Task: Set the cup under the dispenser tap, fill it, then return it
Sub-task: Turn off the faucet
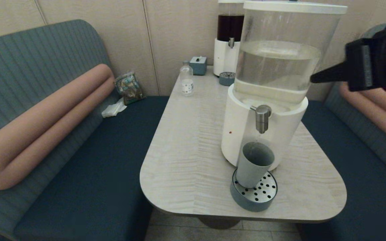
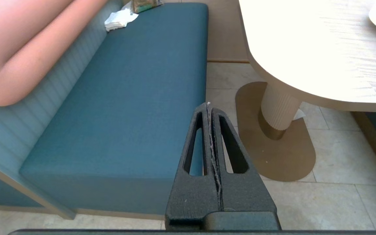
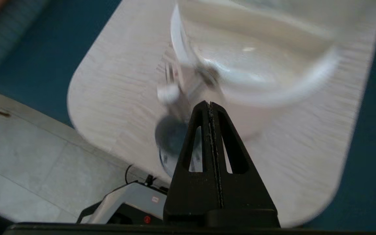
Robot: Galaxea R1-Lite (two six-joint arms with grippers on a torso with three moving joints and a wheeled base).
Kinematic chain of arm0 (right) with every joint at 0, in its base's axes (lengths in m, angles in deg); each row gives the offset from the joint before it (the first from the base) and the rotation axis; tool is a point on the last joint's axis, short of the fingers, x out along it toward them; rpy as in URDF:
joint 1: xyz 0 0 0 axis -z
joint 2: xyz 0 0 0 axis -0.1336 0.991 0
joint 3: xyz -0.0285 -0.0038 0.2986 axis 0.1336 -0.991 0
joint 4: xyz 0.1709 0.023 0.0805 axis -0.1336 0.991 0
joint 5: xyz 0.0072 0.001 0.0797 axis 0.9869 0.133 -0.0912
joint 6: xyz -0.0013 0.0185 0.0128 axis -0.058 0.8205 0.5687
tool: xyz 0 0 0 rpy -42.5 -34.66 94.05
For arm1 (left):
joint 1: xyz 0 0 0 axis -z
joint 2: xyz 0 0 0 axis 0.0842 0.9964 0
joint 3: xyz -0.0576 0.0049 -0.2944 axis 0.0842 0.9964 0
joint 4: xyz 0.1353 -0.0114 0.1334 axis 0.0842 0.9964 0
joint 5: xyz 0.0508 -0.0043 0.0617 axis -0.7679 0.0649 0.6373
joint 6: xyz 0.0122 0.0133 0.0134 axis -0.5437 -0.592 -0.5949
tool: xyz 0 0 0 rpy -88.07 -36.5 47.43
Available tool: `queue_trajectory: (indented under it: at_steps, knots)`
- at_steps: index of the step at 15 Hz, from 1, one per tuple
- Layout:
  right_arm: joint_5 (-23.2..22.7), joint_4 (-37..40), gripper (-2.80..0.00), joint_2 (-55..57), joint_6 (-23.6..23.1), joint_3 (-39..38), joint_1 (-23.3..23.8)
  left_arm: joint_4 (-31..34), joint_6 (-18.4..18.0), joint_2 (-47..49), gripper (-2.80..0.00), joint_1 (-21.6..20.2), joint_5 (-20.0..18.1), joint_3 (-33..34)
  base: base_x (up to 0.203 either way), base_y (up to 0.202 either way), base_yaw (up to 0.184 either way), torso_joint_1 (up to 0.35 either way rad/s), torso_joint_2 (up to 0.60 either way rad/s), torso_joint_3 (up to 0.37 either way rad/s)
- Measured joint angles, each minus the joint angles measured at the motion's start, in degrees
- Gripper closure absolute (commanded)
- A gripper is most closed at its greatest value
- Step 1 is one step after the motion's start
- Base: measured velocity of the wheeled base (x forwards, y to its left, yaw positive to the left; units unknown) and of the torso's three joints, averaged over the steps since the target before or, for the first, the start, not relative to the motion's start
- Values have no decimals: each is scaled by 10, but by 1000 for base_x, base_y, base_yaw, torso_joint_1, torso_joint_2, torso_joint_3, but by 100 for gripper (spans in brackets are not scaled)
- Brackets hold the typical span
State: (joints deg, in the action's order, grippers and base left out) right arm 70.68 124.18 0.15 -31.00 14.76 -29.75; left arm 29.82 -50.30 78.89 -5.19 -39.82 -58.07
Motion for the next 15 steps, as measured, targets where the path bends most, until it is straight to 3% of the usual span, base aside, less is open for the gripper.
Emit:
queue_trajectory:
  at_steps: [9, 11, 15]
  knots:
    - [35, -39, 0, -447, 27, -386, 0, 0, 0, 0, 0, 0, 1, 0, 0, 0, 0, 0, 0, 0]
    - [39, -42, 0, -511, 29, -431, 11, -4, 2, 0, 0, 0, 0, 0, 0, 0, 0, 0, 0, 0]
    - [2, -45, 0, -569, 21, -447, 97, -2, 2, 0, 0, 0, 1, 1, 0, 0, 0, 0, 0, 0]
